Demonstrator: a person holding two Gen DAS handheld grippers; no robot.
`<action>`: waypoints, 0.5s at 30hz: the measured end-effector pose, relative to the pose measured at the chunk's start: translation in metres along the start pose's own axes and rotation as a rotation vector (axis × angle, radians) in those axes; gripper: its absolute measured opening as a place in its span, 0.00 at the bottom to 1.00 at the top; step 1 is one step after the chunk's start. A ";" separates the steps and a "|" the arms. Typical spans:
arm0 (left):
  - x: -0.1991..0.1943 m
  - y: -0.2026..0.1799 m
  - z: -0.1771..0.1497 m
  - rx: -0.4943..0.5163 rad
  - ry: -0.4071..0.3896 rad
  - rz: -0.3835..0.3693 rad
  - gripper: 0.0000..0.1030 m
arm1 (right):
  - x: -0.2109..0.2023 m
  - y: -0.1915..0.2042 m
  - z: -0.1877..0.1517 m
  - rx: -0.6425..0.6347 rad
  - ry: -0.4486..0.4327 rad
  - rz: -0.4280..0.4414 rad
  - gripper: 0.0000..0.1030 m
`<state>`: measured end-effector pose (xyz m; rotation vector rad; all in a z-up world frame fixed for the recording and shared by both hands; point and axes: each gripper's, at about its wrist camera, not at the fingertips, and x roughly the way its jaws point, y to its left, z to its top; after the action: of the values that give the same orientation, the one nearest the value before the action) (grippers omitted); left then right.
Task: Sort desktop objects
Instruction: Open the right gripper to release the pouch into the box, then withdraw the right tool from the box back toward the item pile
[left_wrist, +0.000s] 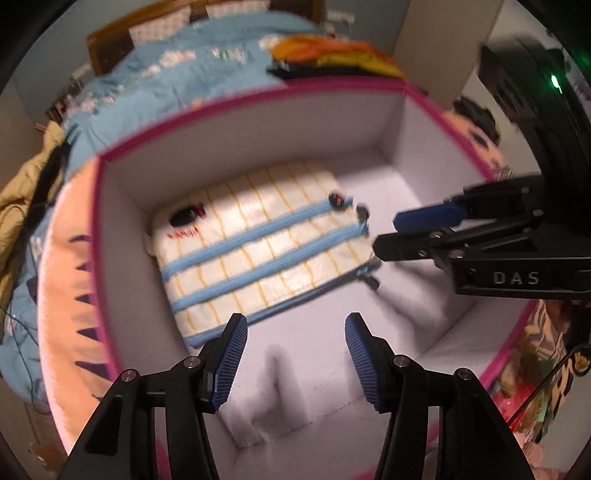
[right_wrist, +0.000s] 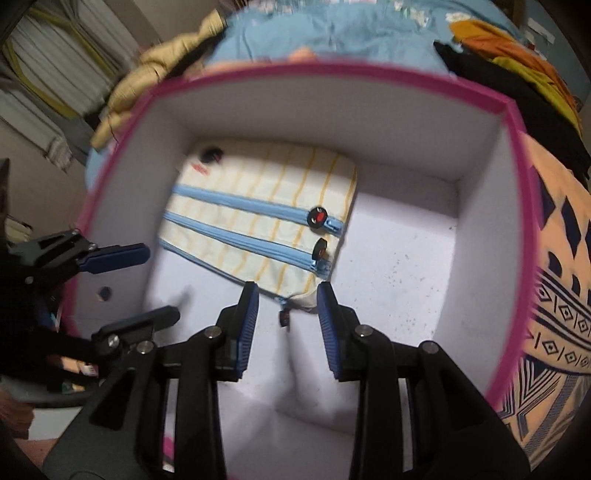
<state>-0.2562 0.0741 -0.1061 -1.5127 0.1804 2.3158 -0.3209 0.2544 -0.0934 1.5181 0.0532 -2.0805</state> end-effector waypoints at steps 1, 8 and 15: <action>-0.007 0.000 -0.002 -0.007 -0.022 0.004 0.55 | -0.009 -0.001 -0.003 0.007 -0.025 0.016 0.34; -0.055 0.005 -0.021 -0.040 -0.126 -0.016 0.56 | -0.064 0.030 -0.037 0.013 -0.170 0.147 0.36; -0.074 -0.003 -0.077 -0.049 -0.117 -0.022 0.58 | -0.097 0.033 -0.095 0.046 -0.201 0.226 0.45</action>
<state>-0.1628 0.0366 -0.0713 -1.3889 0.0756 2.3993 -0.2036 0.2992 -0.0321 1.2686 -0.2330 -2.0503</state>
